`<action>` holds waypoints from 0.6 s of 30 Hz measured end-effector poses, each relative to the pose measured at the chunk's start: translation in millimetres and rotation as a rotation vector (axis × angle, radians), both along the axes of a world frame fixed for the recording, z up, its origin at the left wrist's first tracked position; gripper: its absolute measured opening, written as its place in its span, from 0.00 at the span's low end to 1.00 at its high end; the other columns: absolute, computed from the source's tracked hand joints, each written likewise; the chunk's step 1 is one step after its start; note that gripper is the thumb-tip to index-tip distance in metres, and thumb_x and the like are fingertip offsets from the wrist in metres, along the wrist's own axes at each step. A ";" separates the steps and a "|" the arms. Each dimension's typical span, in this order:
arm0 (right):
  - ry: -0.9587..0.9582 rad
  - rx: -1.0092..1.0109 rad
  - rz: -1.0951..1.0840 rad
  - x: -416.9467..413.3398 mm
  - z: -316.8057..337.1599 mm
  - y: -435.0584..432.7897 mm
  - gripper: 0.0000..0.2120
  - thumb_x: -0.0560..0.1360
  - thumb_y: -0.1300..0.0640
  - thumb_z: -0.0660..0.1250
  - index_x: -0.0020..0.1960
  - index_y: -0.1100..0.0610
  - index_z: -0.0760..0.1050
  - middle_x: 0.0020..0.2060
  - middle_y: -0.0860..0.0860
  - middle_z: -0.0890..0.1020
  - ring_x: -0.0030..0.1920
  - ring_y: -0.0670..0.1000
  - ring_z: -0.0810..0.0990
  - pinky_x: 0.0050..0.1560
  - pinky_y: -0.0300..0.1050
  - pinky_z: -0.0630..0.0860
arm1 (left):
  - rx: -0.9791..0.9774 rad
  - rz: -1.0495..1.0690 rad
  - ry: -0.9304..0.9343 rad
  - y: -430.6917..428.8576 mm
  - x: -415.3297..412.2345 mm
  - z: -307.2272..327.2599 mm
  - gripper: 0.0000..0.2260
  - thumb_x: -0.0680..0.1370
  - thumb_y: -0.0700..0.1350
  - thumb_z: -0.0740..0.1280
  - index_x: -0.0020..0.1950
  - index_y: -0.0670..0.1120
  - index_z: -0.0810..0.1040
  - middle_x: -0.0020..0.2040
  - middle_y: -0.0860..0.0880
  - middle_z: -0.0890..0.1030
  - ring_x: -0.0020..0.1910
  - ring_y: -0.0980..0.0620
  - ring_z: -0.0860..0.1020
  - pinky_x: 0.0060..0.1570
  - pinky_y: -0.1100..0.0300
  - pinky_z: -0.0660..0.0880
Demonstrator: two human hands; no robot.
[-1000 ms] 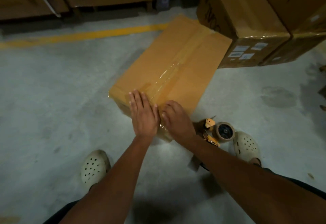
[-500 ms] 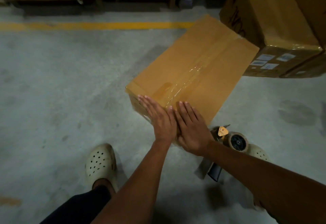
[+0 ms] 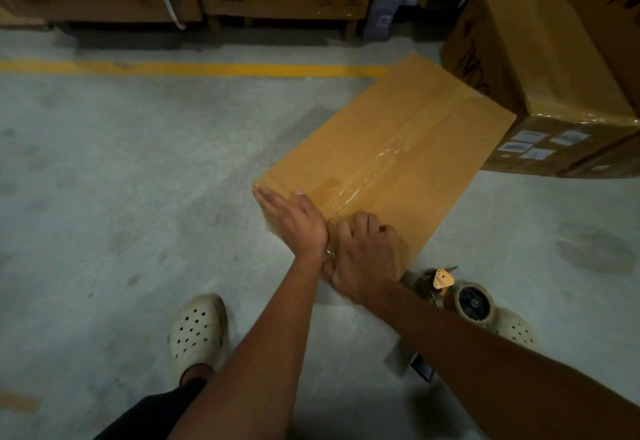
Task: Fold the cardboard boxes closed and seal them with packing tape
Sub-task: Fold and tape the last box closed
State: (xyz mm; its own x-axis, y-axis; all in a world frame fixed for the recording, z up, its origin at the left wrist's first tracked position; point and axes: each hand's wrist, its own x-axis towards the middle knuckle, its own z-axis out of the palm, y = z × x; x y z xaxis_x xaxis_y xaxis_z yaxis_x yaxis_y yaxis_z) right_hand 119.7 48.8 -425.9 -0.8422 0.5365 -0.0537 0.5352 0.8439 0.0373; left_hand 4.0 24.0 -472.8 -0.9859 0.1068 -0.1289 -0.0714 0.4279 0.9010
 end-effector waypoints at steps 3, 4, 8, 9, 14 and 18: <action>0.077 -0.037 0.168 -19.9 -5.8 5.5 0.25 0.66 0.42 0.66 0.56 0.57 0.70 0.65 0.61 0.72 0.65 0.61 0.71 0.60 0.57 0.71 | 0.030 -0.001 -0.015 -1.1 -15.5 -2.4 0.34 0.83 0.50 0.59 0.80 0.37 0.46 0.81 0.40 0.49 0.80 0.44 0.51 0.77 0.52 0.53; 0.072 -0.064 0.239 -23.3 -10.8 5.8 0.27 0.68 0.44 0.65 0.63 0.58 0.69 0.72 0.60 0.67 0.72 0.60 0.65 0.68 0.57 0.67 | 0.021 -0.011 -0.005 -2.6 -22.1 -2.9 0.33 0.83 0.49 0.60 0.81 0.38 0.46 0.81 0.41 0.50 0.80 0.44 0.51 0.77 0.54 0.50; 0.079 -0.043 0.292 -28.2 -24.0 5.7 0.27 0.76 0.46 0.59 0.71 0.58 0.66 0.74 0.57 0.67 0.74 0.57 0.64 0.72 0.56 0.65 | -0.006 -0.091 -0.043 -16.8 -52.2 -6.3 0.32 0.84 0.48 0.59 0.81 0.43 0.43 0.80 0.46 0.57 0.76 0.43 0.52 0.70 0.59 0.51; 0.105 -0.010 0.277 -33.6 -23.1 6.5 0.23 0.77 0.45 0.59 0.66 0.57 0.70 0.68 0.57 0.72 0.68 0.57 0.70 0.66 0.55 0.70 | 0.000 -0.108 -0.056 -20.8 -57.0 -8.3 0.31 0.84 0.49 0.58 0.82 0.45 0.46 0.79 0.46 0.60 0.74 0.43 0.54 0.68 0.58 0.54; 0.158 0.087 0.100 -82.1 -13.4 3.3 0.16 0.70 0.40 0.65 0.48 0.53 0.73 0.46 0.53 0.75 0.47 0.54 0.72 0.45 0.51 0.69 | -0.021 -0.079 -0.087 -25.5 -66.8 -10.4 0.18 0.84 0.55 0.53 0.71 0.47 0.65 0.69 0.45 0.70 0.67 0.43 0.62 0.67 0.42 0.64; 0.167 0.042 0.187 -71.4 -20.9 -6.5 0.19 0.77 0.47 0.60 0.65 0.52 0.68 0.66 0.58 0.72 0.66 0.58 0.71 0.62 0.56 0.70 | -0.075 -0.117 -0.109 -23.9 -71.5 -4.3 0.21 0.84 0.57 0.55 0.73 0.48 0.64 0.72 0.48 0.67 0.68 0.43 0.62 0.66 0.44 0.62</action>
